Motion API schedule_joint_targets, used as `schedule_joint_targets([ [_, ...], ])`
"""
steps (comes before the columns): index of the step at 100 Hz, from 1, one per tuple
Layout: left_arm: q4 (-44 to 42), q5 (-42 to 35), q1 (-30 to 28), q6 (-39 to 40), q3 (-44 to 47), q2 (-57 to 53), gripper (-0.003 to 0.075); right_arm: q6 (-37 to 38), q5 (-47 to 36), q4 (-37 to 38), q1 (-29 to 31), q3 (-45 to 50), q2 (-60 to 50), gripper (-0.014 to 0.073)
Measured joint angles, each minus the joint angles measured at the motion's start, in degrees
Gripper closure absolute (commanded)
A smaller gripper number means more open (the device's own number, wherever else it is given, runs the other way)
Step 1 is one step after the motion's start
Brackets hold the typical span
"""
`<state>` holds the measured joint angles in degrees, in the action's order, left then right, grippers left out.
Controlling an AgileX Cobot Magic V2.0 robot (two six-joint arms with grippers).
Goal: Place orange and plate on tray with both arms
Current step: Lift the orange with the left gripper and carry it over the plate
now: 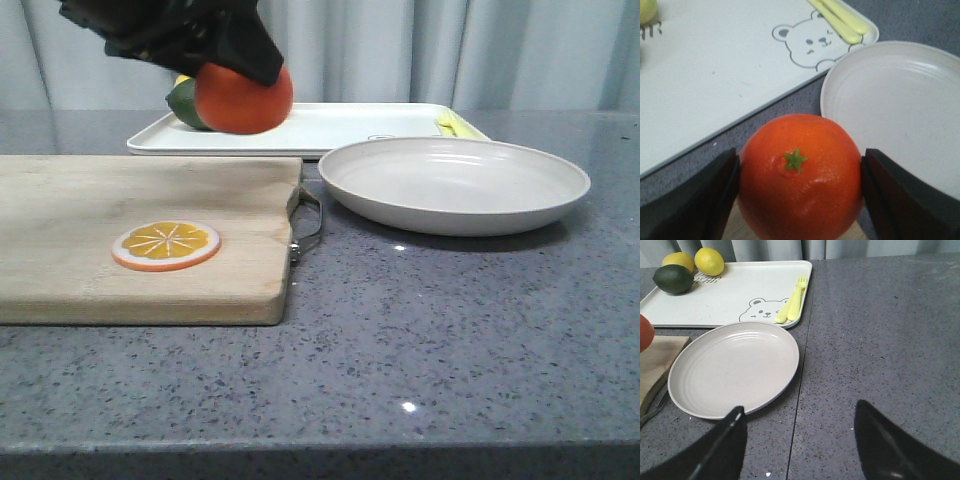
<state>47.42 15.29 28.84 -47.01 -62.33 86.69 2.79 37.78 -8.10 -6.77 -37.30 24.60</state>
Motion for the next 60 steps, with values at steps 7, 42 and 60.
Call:
schedule_joint_targets([
  [7,0.06,-0.12,1.36,0.0,-1.65,0.0,0.0398,0.0,0.0,0.0,0.0,0.0,0.0,0.0117],
  [42,0.47,-2.97,11.88,0.0,-10.35,7.83,0.0398,0.0,0.0,-0.09,0.0,0.0,0.0,0.0117],
  [60,0.47,-2.97,14.65,0.0,-15.92,15.9,0.0398,0.0,-0.91,-0.09,0.0,0.0,0.0,0.0117],
])
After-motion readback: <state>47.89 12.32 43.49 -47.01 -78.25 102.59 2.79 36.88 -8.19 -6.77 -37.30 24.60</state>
